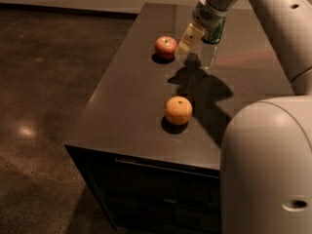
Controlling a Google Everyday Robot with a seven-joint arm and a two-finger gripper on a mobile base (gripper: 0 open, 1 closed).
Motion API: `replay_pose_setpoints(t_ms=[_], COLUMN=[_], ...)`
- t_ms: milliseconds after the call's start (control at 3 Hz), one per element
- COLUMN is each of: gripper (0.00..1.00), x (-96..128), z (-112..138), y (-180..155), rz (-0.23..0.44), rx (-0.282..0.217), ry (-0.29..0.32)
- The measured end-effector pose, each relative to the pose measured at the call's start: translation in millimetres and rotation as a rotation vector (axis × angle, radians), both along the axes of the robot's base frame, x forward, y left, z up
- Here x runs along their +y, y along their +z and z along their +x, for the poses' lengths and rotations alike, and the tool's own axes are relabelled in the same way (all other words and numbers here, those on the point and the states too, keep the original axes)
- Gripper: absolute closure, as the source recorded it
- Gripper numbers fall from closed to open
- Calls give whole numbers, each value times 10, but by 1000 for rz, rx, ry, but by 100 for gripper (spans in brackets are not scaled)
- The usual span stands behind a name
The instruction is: Move apple near orange
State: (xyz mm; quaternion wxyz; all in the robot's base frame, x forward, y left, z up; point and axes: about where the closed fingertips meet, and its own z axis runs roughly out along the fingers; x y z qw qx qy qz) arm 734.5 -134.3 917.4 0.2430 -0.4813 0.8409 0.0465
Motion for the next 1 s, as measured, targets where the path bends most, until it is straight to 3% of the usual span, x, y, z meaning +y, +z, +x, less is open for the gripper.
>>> replay_pose_setpoints(t_ms=[1000], gripper=[0], x=[494], z=[343], y=[-426], rz=[20], rx=[71], ry=[28])
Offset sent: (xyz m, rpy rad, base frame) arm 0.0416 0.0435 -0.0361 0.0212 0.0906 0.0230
